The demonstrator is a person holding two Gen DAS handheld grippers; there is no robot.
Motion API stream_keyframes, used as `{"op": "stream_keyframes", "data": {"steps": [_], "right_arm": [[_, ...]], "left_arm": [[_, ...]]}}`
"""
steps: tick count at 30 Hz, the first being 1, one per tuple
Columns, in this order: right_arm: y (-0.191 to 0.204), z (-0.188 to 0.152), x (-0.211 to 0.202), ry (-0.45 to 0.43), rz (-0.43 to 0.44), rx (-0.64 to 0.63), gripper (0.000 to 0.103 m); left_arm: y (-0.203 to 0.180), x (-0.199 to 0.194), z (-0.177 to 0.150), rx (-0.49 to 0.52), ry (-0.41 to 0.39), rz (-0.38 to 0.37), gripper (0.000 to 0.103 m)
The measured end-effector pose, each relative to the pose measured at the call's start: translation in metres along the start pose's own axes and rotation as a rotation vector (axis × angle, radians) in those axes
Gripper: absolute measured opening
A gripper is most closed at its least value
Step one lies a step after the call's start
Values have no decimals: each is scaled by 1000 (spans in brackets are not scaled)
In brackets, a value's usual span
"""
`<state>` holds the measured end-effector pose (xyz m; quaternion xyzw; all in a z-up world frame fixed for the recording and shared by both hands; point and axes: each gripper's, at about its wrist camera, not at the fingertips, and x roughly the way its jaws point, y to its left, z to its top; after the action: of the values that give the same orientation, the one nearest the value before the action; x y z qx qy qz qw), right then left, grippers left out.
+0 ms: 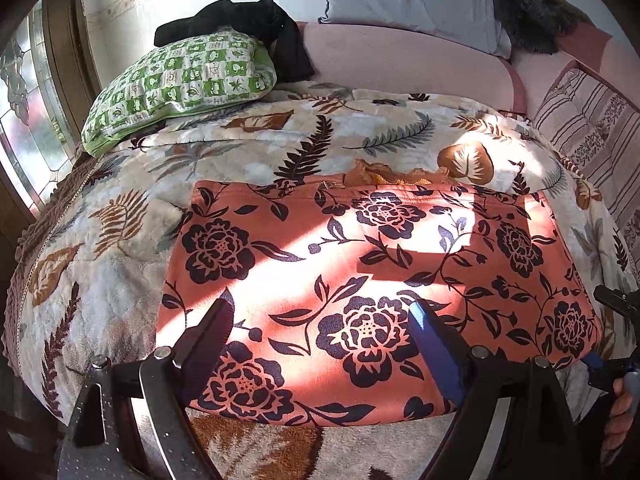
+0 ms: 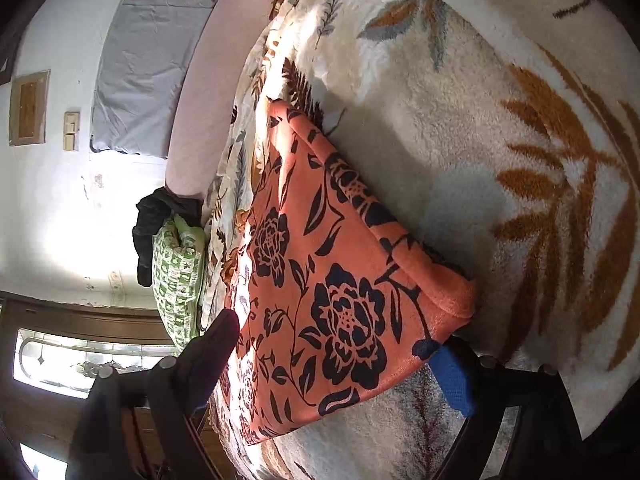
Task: Fold small clothes
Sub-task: 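Press the folded shirt edge with the right gripper while the left gripper holds the bundle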
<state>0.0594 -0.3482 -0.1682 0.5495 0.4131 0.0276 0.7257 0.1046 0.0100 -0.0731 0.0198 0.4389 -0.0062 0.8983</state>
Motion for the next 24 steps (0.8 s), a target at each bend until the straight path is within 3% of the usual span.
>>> {"op": "stream_keyframes", "data": {"steps": [11, 15, 17, 19, 21, 23, 24], "right_arm": [[2, 1, -2, 5, 8, -36, 89], [8, 3, 0, 11, -13, -78, 80], [3, 5, 6, 22, -33, -59, 78], [2, 6, 8, 22, -38, -56, 76], [8, 7, 9, 29, -52, -84, 70], [12, 8, 12, 47, -71, -102, 48], [13, 9, 13, 52, -81, -110, 45]], "left_arm": [[-18, 30, 7, 34, 39, 0, 89], [-27, 49, 7, 44, 34, -8, 89], [-35, 82, -3, 92, 136, 33, 89], [-33, 83, -7, 94, 97, 28, 92], [-29, 70, -3, 83, 98, -2, 91], [-20, 45, -1, 70, 13, -36, 91], [-17, 35, -3, 71, -22, -44, 91]]}}
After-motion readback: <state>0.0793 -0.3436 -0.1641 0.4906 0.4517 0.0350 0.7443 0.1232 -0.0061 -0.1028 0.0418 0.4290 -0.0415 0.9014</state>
